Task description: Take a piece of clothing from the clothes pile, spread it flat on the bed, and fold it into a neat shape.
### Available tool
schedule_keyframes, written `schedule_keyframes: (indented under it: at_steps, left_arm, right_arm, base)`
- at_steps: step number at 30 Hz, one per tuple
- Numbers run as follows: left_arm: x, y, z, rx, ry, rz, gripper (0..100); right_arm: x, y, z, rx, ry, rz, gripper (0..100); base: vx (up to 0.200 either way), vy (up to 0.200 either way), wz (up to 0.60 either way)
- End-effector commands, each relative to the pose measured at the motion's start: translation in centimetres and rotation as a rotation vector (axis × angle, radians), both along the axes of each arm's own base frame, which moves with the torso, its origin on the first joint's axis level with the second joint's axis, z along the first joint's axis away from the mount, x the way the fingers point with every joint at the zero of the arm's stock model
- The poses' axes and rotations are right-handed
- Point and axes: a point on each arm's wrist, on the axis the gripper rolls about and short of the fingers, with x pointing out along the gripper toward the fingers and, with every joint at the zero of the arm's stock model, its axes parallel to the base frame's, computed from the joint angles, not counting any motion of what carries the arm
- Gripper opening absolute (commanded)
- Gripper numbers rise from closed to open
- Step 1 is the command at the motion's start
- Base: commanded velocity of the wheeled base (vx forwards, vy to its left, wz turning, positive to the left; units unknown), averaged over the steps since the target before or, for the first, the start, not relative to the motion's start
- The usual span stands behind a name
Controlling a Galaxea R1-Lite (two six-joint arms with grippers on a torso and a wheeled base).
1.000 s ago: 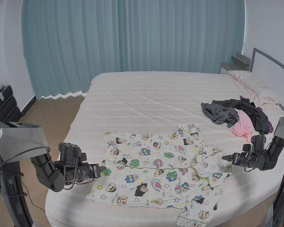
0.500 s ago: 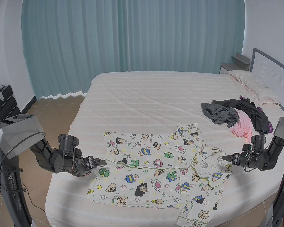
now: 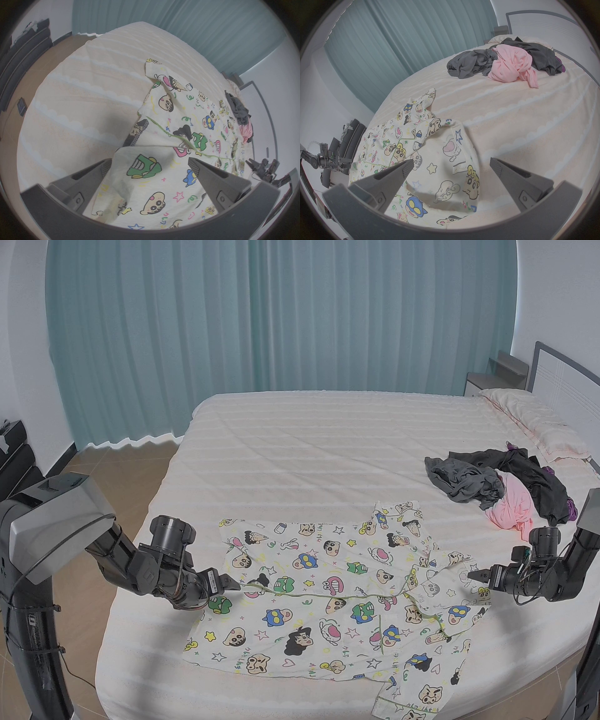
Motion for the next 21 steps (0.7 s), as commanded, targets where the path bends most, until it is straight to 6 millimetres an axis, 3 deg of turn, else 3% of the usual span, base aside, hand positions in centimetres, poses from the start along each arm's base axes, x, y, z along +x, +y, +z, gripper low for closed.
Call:
schedule_keyframes:
  at_steps: [1, 2, 13, 16, 21]
  left_arm:
    - [-0.1, -0.8, -0.9, 0.018, 0.016, -0.021, 100]
    - [0.4, -1.5, -0.9, 0.032, 0.0, -0.025, 0]
    - [1.4, -0.5, -0.5, 0.122, -0.043, 0.073, 0]
    - [1.2, -0.2, 1.4, 0.1, -0.086, 0.079, 0]
    - [-0.4, 0.1, 2.7, 0.08, -0.104, 0.061, 0]
  right_arm:
    - [0.0, 0.0, -0.1, 0.001, 0.003, 0.0, 100]
    - [0.0, 0.1, -0.2, 0.001, 0.005, 0.002, 100]
    - [-0.1, 0.1, -0.1, 0.0, 0.004, 0.004, 100]
    - [-0.1, 0.3, 0.0, 0.0, 0.003, 0.009, 100]
    - [-0.1, 0.3, 0.1, -0.001, 0.0, 0.009, 100]
  base:
    - [0.0, 0.0, 0.0]
    - [0.0, 0.0, 0.0]
    - [0.0, 0.0, 0.0]
    - [0.0, 0.0, 0.0]
    - [0.0, 0.0, 0.0]
